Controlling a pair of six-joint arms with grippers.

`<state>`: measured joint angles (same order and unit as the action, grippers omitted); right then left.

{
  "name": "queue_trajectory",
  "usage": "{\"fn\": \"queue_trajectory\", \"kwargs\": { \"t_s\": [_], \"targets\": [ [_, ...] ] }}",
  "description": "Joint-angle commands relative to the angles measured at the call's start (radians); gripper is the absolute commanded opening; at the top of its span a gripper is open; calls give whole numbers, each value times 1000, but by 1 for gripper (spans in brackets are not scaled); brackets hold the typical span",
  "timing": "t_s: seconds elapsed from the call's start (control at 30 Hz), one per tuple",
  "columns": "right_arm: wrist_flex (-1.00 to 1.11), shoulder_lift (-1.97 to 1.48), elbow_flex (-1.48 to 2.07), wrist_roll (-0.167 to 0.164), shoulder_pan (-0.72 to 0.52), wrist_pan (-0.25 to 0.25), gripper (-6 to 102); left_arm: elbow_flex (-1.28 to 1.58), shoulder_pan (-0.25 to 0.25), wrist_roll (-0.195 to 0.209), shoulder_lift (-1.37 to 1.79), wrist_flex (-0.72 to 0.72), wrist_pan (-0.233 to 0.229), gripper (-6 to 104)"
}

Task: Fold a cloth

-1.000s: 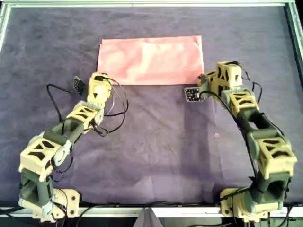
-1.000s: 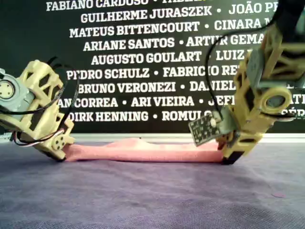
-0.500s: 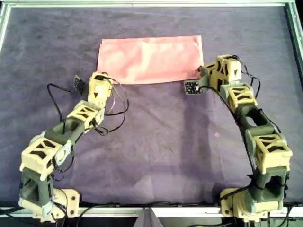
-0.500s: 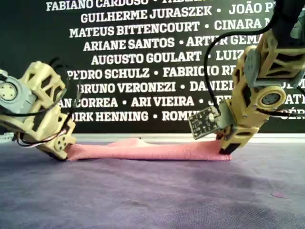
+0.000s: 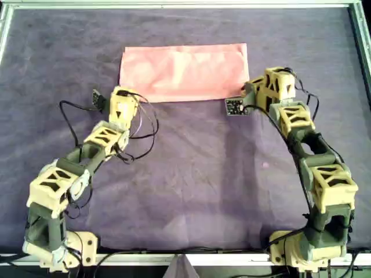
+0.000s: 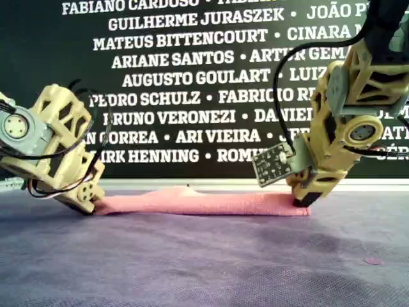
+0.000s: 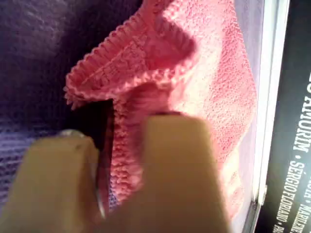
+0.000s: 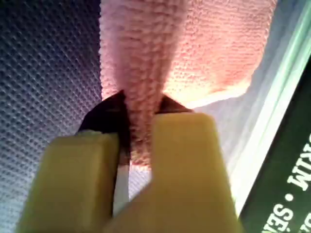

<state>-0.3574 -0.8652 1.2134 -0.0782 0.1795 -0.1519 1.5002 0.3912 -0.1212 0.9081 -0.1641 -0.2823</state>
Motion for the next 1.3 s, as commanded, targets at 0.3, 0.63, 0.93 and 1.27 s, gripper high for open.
{"fn": "queue_trajectory", "kwargs": {
  "t_s": [0.3,0.63,0.93,1.27],
  "targets": [
    [18,-61,-41,5,-15,-8,-1,-25,-20,-6,54,-11,-8,-1],
    [-173,-212,-11,5,-9,6,-1,121,-41,-6,333,6,6,-1],
    [-387,-250,11,6,-6,-8,-1,347,-40,-6,463,6,-8,-1],
    [-437,-385,132,6,-3,-9,-1,445,-29,-5,552,6,8,-1]
  ]
}}
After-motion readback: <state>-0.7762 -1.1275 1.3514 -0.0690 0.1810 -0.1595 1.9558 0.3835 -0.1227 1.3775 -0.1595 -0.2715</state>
